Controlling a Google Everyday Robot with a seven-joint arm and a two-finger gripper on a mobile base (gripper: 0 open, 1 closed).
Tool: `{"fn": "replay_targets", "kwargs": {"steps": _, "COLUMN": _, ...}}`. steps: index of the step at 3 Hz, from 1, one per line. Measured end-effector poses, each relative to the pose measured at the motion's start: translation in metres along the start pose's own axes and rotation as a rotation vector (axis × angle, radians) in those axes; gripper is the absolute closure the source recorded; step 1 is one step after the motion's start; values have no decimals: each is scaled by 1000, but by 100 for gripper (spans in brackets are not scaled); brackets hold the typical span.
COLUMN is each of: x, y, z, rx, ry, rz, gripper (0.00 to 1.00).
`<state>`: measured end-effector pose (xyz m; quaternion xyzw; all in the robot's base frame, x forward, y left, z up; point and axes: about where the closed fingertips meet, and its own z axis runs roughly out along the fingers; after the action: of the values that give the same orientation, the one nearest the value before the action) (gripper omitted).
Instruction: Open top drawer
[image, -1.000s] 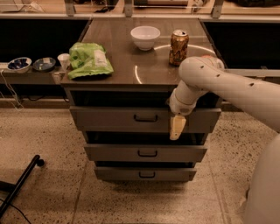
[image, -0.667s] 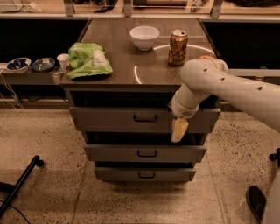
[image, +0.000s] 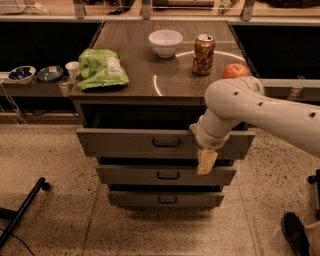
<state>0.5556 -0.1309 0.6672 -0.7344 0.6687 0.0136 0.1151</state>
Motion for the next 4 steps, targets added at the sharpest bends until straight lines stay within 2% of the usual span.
{"fn": "replay_targets", "kwargs": {"steps": 1, "x": -2, "y": 20, "z": -3, "rx": -17, "ry": 3, "rz": -25, "gripper": 24}}
{"fn": "replay_targets", "kwargs": {"steps": 2, "x": -3, "y": 20, "z": -6, "rx": -18, "ry": 3, "rz": -25, "gripper": 24}}
{"fn": "replay_targets", "kwargs": {"steps": 4, "x": 24, "y": 93, "z": -30, "rx": -120, "ry": 11, "rz": -9, "gripper": 27}}
